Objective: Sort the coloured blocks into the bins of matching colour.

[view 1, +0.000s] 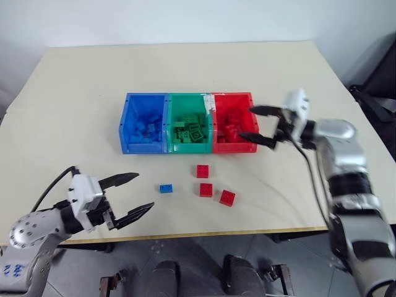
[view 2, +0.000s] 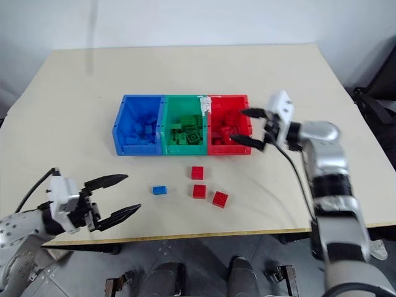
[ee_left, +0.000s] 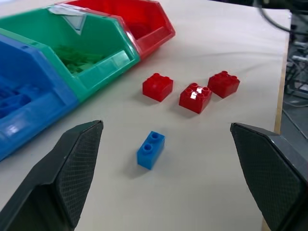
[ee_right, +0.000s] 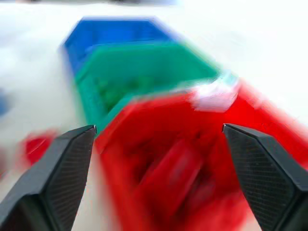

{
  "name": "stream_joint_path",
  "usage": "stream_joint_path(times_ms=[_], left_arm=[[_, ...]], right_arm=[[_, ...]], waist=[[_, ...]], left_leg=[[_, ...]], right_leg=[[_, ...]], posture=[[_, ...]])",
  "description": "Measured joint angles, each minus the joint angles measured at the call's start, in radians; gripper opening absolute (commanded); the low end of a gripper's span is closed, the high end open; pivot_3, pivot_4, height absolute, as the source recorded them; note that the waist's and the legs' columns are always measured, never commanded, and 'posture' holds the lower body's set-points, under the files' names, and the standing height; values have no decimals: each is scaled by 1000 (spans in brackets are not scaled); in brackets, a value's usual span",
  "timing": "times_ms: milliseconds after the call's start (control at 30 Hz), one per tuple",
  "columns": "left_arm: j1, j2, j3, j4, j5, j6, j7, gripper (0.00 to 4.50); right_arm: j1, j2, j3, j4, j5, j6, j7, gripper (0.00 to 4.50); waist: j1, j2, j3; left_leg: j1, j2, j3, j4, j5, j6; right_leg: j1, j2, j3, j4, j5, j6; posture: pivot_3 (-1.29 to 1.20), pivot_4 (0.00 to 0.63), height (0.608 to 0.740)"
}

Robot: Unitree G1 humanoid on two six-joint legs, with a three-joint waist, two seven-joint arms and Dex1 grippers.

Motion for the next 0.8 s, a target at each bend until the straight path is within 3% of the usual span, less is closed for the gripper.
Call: stream_joint_path(times_ms=[200, 333, 567, 667, 800], left_arm=[[-112, 8, -141, 79, 62, -23, -77, 4500], [-185, -8, -220, 126, 87, -35, -106, 4500], [-209, -9, -233, 150, 87, -53, -118, 4500], [-156, 7, -186, 148, 86, -66, -115, 4500], [-61, 37, -111, 143, 85, -70, -112, 4500]], right_arm=[[285, -181, -79, -175, 26, 25, 52, 4417], [425, -223, -106, -249, 35, 47, 63, 4417], [449, -201, -16, -501, 57, 243, -23, 4417], [447, -137, 94, -676, 75, 397, -112, 4417], [446, -76, 209, -750, 27, 481, -225, 4417]], waist=[[0, 0, 0], [-6, 0, 0], [-3, 0, 0], [-3, 0, 0], [2, 0, 0]], left_leg=[[1, 0, 2, 0, 0, 0], [3, 1, 4, 0, 0, 0], [4, 2, 4, 0, 0, -1], [4, 2, 4, 0, 0, -1], [3, 2, 3, 1, -1, 0]], right_leg=[[0, 0, 0, 0, 0, 0], [0, 0, 0, 0, 0, 1], [0, 0, 1, 1, 0, 1], [0, 0, 0, 1, 0, 0], [0, 0, 0, 0, 0, 0]], posture=[[0, 150, 740], [0, 150, 740], [0, 150, 740], [0, 150, 740], [0, 150, 740]])
